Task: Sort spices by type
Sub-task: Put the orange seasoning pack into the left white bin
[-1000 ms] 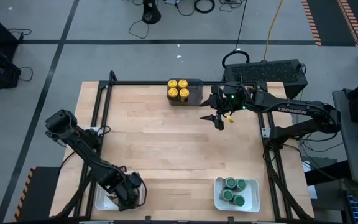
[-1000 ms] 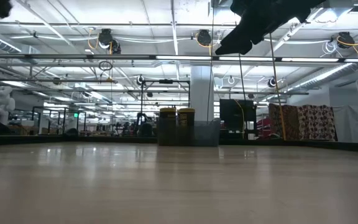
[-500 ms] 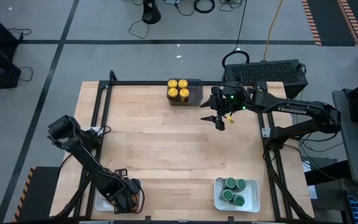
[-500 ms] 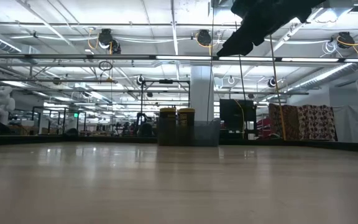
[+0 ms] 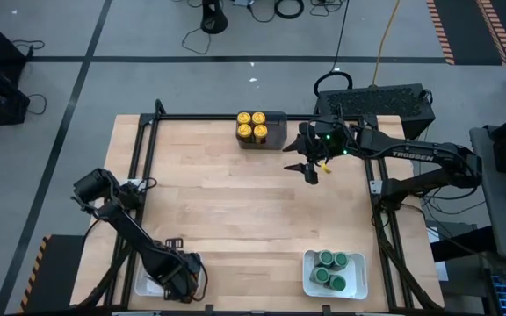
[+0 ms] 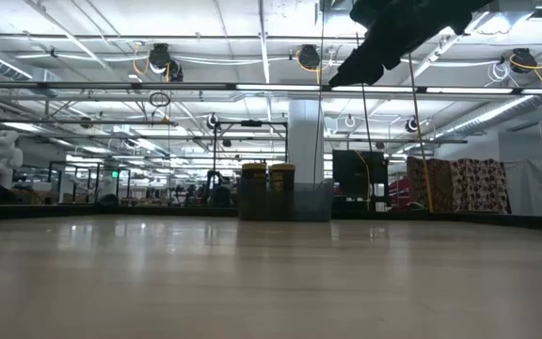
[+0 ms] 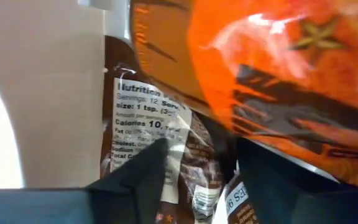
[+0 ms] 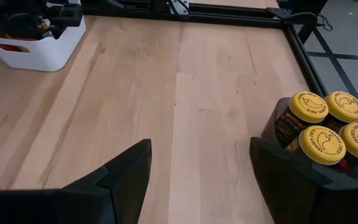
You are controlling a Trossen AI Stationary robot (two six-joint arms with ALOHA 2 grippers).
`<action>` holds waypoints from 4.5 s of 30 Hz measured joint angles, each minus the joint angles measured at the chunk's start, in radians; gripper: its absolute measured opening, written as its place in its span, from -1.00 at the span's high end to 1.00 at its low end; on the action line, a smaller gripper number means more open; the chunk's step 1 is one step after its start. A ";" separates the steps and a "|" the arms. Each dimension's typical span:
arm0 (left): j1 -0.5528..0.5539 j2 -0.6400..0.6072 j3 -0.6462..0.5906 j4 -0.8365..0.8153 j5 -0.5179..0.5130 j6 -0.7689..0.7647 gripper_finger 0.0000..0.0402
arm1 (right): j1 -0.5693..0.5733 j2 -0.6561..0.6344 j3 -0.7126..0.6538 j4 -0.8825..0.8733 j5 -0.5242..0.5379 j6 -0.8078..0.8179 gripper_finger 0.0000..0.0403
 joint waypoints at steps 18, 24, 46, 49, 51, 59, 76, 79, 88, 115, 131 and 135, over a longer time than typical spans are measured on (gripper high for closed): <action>-0.008 -0.069 0.046 -0.048 0.024 -0.057 0.98 | 0.000 0.000 0.000 0.012 0.000 0.008 -0.26; -0.016 -0.171 0.059 -0.180 -0.010 -0.114 0.99 | 0.000 0.000 0.000 0.020 0.000 0.008 -0.26; -0.025 -0.439 0.061 -0.186 -0.247 -0.079 1.00 | 0.001 0.001 0.031 0.073 -0.004 0.180 -0.26; -0.054 -0.483 0.060 -0.185 -0.314 -0.020 1.00 | 0.003 0.001 0.056 0.117 -0.004 0.304 -0.26; -0.090 -0.530 0.060 -0.185 -0.385 -0.003 1.00 | 0.008 0.001 0.070 0.167 -0.003 0.402 -0.26; -0.412 -0.744 -0.032 -0.017 -0.775 -0.080 1.00 | 0.100 0.006 0.166 0.294 0.105 0.625 -0.26; -0.597 -0.756 -0.463 0.352 -0.857 -0.138 1.00 | 0.276 0.028 0.203 0.264 0.320 0.698 -0.26; -0.597 -0.755 -0.517 0.458 -0.832 -0.134 1.00 | 0.288 0.027 0.203 0.250 0.321 0.707 -0.26; -0.586 -0.699 -0.578 0.501 -0.840 -0.106 0.99 | 0.317 0.027 0.203 0.222 0.323 0.724 -0.26; -0.555 -0.658 -0.577 0.525 -0.758 -0.243 0.28 | 0.292 0.027 0.202 0.168 0.352 0.696 -0.26; -0.556 -0.861 -0.576 0.457 -0.618 -0.216 0.28 | 0.277 0.027 0.202 0.174 0.350 0.691 -0.26; -0.556 -0.974 -0.576 0.441 -0.589 -0.190 0.28 | 0.268 0.027 0.202 0.174 0.348 0.689 -0.26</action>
